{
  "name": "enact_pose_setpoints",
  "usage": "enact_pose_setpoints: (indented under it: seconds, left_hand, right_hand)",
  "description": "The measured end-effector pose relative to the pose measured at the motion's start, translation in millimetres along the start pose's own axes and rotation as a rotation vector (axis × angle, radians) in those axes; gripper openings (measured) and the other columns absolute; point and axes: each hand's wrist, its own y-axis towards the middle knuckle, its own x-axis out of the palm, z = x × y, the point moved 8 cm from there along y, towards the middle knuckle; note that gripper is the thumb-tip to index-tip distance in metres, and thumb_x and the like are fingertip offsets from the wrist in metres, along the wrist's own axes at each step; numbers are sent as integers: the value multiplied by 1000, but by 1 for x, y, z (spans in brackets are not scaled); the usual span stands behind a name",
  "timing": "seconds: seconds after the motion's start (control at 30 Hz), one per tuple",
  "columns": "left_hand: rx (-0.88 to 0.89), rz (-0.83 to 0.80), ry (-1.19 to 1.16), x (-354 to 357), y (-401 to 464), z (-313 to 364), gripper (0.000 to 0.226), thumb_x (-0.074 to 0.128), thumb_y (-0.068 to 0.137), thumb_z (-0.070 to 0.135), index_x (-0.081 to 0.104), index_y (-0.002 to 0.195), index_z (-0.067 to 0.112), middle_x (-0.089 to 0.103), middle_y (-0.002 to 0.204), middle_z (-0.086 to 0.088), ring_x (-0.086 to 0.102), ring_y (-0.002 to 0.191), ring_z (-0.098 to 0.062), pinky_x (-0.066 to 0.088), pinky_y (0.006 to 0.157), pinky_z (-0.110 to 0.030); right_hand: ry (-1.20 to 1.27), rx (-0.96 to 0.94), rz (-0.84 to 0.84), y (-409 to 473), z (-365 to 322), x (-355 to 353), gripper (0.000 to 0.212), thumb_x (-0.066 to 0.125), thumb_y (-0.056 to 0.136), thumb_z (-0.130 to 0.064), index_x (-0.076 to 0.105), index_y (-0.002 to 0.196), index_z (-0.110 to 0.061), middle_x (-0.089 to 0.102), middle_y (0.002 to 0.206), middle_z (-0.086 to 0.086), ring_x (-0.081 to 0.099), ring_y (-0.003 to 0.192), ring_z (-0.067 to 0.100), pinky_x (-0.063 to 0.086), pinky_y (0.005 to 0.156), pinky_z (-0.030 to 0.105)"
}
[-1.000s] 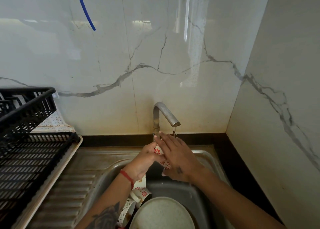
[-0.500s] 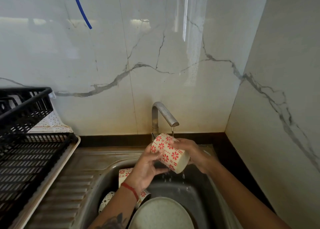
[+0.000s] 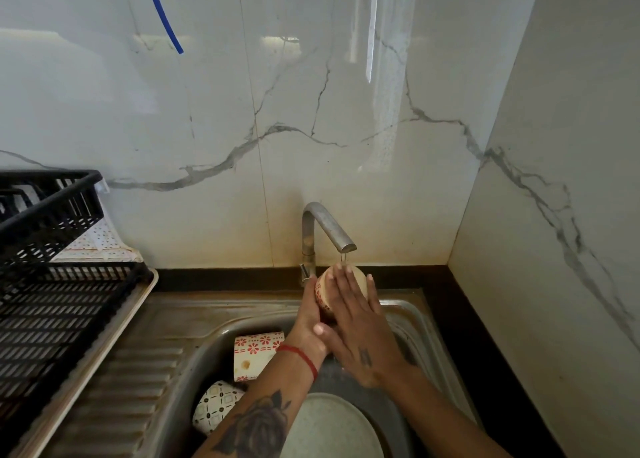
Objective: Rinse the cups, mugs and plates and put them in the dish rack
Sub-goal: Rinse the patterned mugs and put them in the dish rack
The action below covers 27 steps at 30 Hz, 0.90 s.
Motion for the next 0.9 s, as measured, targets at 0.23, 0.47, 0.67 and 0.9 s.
enact_pose_setpoints:
  seconds: [0.23,0.47,0.67,0.9]
  left_hand:
    - [-207,-40,-289,-9,2,-10,64,65,83,48,50,125,2,59,115,-27,61,98,-40,53,67,-49]
    - [-207,-90,-158,0,3,-19,56,57,86,55,65,106,3,73,90,-22,72,74,-36,55,58,-38]
    - [-166,-73,-140,-17,3,-14,63,69,77,51,61,117,3,69,106,-22,69,89,-37,58,68,-43]
    - [135,-84,96,-2,-14,12,81,80,60,19,44,133,15,61,118,-14,59,106,-30,56,61,-36]
  right_hand:
    - [-61,-202,-90,-26,27,3,67,7,94,-65,-2,150,-29,-7,158,-11,-17,143,1,-18,113,27]
    - [-7,4,-1,-6,2,-4,84,-14,82,-71,-18,146,-17,-30,150,-1,-32,139,11,-23,112,29]
    - [180,-180,381,-38,-9,-24,53,44,96,-41,44,140,-12,39,146,1,34,138,17,32,111,43]
    - [940,613,169,-25,49,34,104,76,55,-66,23,139,-39,42,135,-8,42,122,9,36,82,13]
